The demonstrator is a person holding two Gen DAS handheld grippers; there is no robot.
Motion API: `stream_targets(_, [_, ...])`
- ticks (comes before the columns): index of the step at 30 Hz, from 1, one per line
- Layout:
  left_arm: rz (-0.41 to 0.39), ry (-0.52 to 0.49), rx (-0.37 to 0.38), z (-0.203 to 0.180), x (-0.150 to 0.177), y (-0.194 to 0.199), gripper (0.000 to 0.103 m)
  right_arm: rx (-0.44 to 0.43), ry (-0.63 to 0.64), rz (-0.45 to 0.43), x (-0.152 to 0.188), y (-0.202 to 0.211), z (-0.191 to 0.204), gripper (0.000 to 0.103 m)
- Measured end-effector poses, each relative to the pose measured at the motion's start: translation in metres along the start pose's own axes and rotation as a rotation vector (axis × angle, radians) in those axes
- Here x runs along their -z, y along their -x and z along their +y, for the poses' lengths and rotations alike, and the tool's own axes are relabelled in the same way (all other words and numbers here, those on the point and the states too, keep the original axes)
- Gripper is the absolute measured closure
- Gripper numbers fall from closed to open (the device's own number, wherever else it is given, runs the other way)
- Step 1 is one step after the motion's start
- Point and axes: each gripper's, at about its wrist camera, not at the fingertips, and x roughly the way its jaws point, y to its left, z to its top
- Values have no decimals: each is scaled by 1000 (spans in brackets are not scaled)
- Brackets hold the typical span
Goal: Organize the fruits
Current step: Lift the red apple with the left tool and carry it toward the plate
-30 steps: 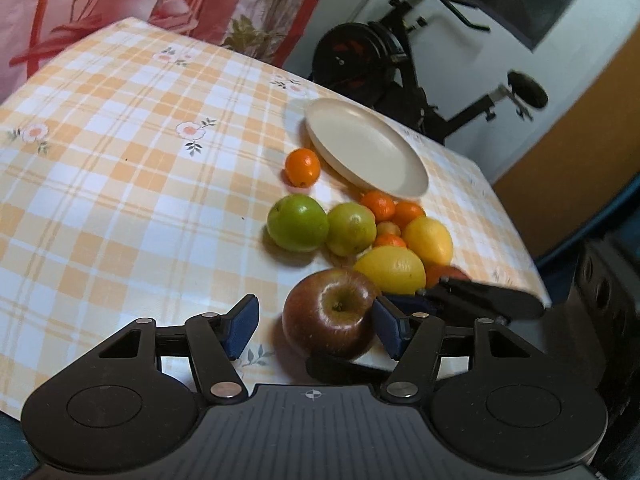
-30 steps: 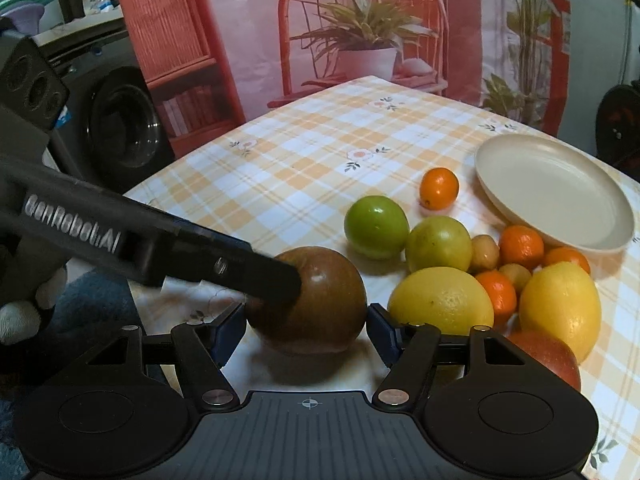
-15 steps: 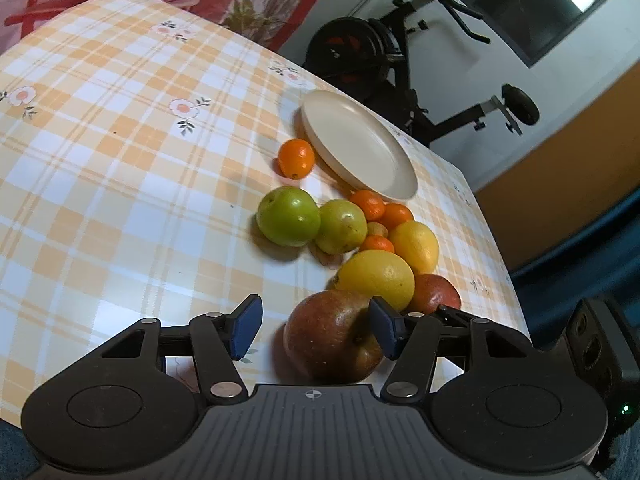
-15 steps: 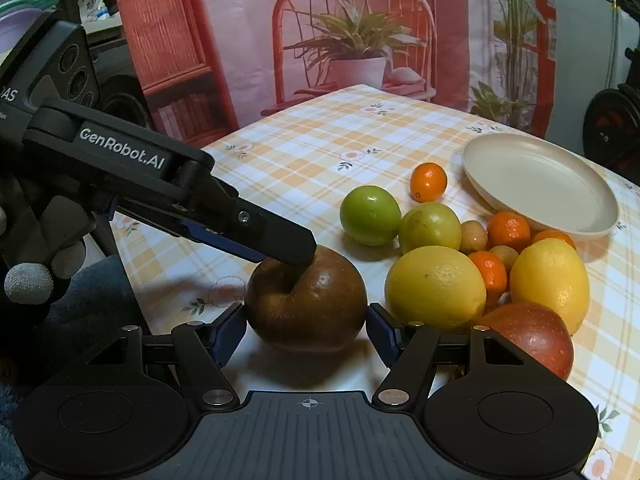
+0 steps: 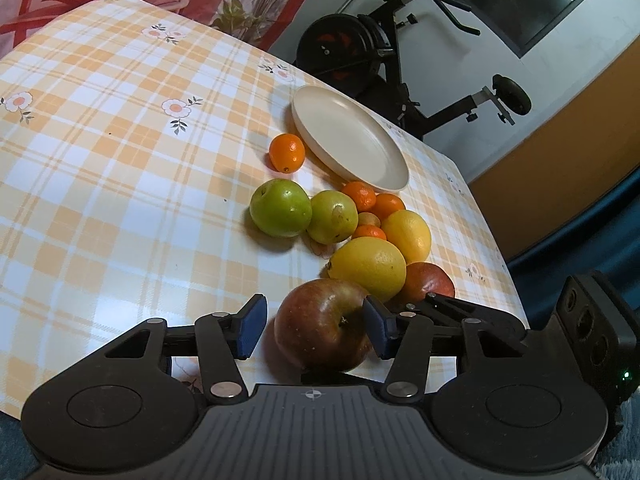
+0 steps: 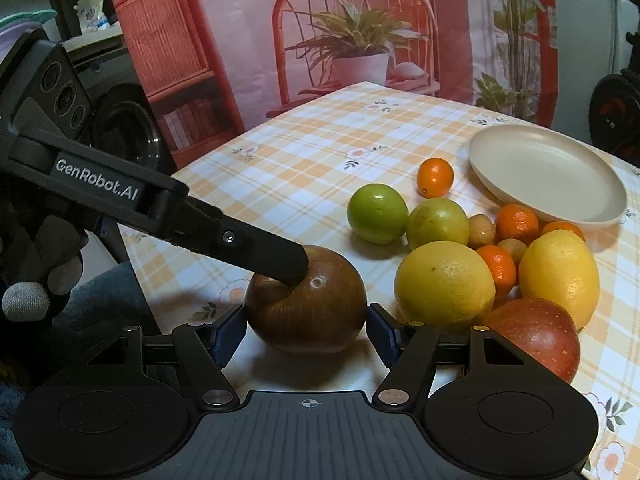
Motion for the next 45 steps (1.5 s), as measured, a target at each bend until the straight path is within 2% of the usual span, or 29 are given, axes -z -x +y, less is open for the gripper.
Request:
stream_targets(14, [-2,20,-22,6,2,4,49,-50,-25,-2,0,-2,-2,41])
stream_targets(26, [0,50,-27,11,-2,-7,50,59,18,-45,4,10,5,36])
stream_targets(35, [1,50,-15,13,-2,-7,50,60,53,-18,6,-3,12,39])
stream_targets(45, [-2,45,-13,12,-1,-7,50,63,57,-58,8,-4,11,41])
